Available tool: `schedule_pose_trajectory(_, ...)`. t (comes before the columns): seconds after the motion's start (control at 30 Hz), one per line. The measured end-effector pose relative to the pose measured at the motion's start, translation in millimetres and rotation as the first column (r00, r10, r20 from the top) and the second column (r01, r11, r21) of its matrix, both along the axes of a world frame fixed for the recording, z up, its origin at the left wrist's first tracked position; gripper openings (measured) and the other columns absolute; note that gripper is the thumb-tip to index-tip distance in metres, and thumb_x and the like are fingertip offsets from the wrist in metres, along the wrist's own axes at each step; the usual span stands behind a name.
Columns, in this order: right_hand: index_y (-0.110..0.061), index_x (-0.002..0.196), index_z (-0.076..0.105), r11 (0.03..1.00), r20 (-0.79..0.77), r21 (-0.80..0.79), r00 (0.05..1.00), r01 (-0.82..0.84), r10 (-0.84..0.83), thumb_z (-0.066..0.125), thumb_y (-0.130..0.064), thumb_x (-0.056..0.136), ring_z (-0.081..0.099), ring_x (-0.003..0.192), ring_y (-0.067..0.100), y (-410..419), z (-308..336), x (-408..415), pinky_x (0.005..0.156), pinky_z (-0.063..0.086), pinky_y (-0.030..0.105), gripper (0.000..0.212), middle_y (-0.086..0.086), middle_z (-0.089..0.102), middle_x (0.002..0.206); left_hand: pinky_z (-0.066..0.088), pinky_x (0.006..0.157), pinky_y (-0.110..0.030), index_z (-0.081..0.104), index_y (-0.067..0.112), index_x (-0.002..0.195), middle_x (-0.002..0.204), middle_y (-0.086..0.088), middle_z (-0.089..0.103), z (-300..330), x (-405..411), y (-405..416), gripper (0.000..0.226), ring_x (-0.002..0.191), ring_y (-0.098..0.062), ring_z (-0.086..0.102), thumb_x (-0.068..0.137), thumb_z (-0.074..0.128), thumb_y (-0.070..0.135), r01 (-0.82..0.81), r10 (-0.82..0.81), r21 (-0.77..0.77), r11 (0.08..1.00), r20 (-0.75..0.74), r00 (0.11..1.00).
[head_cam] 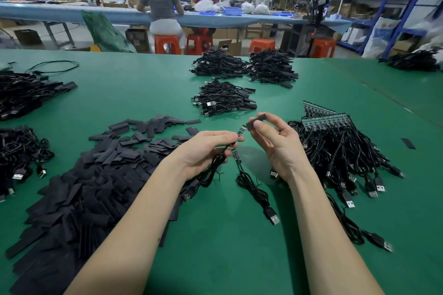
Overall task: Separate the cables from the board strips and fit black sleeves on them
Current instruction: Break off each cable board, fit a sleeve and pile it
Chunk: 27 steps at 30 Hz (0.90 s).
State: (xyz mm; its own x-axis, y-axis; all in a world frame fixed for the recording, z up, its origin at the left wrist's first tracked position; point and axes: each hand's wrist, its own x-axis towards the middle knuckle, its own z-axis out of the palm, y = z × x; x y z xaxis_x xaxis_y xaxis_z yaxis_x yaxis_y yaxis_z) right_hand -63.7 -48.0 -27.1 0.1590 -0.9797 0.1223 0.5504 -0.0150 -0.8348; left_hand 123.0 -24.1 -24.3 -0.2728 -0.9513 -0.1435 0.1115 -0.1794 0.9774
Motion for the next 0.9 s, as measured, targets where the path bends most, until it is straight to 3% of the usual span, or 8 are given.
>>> schedule_pose_trajectory(0.33,-0.006,0.102,0.066,0.999,-0.011,0.025,1.000,-0.020,0.021,0.074,-0.003,0.074,0.074,0.084,0.016,1,1,1,0.077,0.058,0.021,0.029,0.012,0.077,0.090,0.046,0.064,-0.021,0.082,0.015,0.091,0.077,0.007,0.065,-2,3,-3,0.017,0.063,-0.007,0.055,0.094,0.066,0.019,0.049,-0.049,-0.002,0.999,0.012,0.999)
schedule_pose_trajectory(0.5,-0.010,0.097,0.073,0.985,-0.070,0.058,0.984,-0.162,0.166,0.074,-0.005,0.074,0.075,0.086,0.019,1,1,-7,0.077,0.058,0.021,0.023,0.013,0.077,0.098,0.046,0.063,-0.018,0.081,0.014,0.094,0.079,0.004,0.065,-1,8,-2,0.019,0.063,-0.007,0.053,0.083,0.071,0.025,0.138,-0.138,-0.031,0.990,0.027,0.990)
schedule_pose_trajectory(0.73,-0.018,0.096,0.080,0.956,-0.189,0.033,0.938,-0.291,0.292,0.083,-0.014,0.071,0.073,0.083,0.018,1,3,-14,0.078,0.058,0.022,0.025,0.013,0.076,0.102,0.046,0.065,-0.013,0.076,0.009,0.099,0.082,0.001,0.068,0,7,-3,0.012,0.064,-0.006,0.054,0.095,0.064,0.012,0.155,-0.147,-0.098,0.983,0.087,0.985)
schedule_pose_trajectory(0.83,-0.016,0.101,0.080,0.965,-0.222,0.031,0.939,-0.261,0.262,0.080,-0.011,0.076,0.071,0.086,0.014,1,0,-13,0.079,0.057,0.021,0.026,0.007,0.075,0.100,0.047,0.064,-0.011,0.070,0.013,0.101,0.083,-0.001,0.072,0,5,-2,0.009,0.064,-0.007,0.058,0.096,0.067,0.019,0.108,-0.084,-0.131,0.986,0.176,0.981)
schedule_pose_trajectory(0.9,-0.015,0.095,0.082,0.981,-0.209,0.057,0.958,-0.186,0.194,0.080,-0.011,0.072,0.071,0.084,0.012,-1,-1,-12,0.077,0.057,0.019,0.023,0.005,0.075,0.094,0.045,0.061,-0.010,0.064,0.018,0.108,0.083,0.001,0.076,-1,5,-2,0.021,0.062,-0.003,0.061,0.093,0.071,0.032,0.084,-0.027,-0.164,0.983,0.320,0.947)
